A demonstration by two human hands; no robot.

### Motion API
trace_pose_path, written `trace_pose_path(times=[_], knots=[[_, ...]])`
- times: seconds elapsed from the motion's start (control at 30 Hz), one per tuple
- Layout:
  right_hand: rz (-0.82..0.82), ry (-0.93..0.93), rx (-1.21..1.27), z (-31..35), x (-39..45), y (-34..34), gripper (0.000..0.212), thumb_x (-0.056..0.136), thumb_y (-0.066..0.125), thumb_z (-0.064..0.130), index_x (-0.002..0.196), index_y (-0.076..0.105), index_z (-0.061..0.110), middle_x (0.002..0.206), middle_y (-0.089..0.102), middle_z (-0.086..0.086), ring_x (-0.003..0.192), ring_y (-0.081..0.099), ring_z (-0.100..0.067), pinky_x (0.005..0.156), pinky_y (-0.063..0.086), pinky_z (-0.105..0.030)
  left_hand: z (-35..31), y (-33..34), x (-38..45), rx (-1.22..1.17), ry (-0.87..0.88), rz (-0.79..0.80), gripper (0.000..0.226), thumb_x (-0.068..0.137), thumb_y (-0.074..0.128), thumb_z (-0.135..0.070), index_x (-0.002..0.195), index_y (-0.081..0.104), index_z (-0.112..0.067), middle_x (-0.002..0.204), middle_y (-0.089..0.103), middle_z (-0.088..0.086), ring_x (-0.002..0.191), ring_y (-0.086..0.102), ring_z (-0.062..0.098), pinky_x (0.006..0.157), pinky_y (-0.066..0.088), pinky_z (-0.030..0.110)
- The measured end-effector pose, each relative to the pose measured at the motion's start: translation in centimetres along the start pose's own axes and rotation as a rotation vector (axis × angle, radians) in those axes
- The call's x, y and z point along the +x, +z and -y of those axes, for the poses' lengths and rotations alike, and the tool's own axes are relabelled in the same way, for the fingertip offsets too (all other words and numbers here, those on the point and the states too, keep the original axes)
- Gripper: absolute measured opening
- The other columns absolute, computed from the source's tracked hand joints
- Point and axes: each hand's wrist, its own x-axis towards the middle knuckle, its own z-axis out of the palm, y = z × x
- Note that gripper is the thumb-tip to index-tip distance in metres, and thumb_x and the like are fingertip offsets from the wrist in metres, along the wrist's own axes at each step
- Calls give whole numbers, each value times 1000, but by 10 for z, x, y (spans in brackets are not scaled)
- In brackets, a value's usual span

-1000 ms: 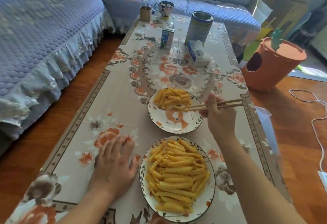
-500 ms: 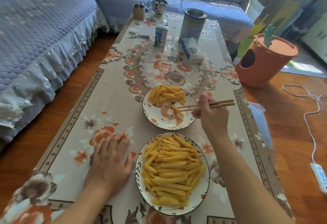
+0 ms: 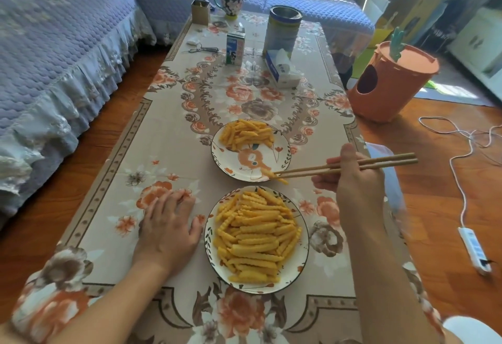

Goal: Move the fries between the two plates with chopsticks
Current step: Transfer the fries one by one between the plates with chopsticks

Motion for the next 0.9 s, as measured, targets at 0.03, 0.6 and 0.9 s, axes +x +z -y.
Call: trace_pose_path(times=[0.03, 0.6, 0.9], knots=[[34, 13, -21, 1, -4, -3, 44, 106, 52, 37, 86, 67, 1, 64, 70, -15, 54, 71, -27, 54, 61, -31, 0, -1, 0, -3, 0, 0, 47, 91, 40, -44, 131, 55, -23, 143, 52, 6, 140, 41, 29, 118, 32, 52], [66, -2, -47, -3, 7, -14, 34, 105, 55, 30, 87, 70, 5, 60, 69, -6, 54, 70, -22, 55, 62, -32, -1, -1, -2, -5, 7, -20, 45, 92, 44, -42, 129, 56, -21, 141, 53, 6, 137, 42, 29, 118, 32, 52], [202, -269, -166, -20, 52, 73, 23, 103, 59, 25, 85, 72, 17, 73, 73, -14, 66, 73, -32, 69, 62, -55, 3, 3, 0, -8, 13, -25, 43, 92, 44, -43, 129, 56, -22, 140, 54, 5, 138, 43, 28, 118, 32, 51]])
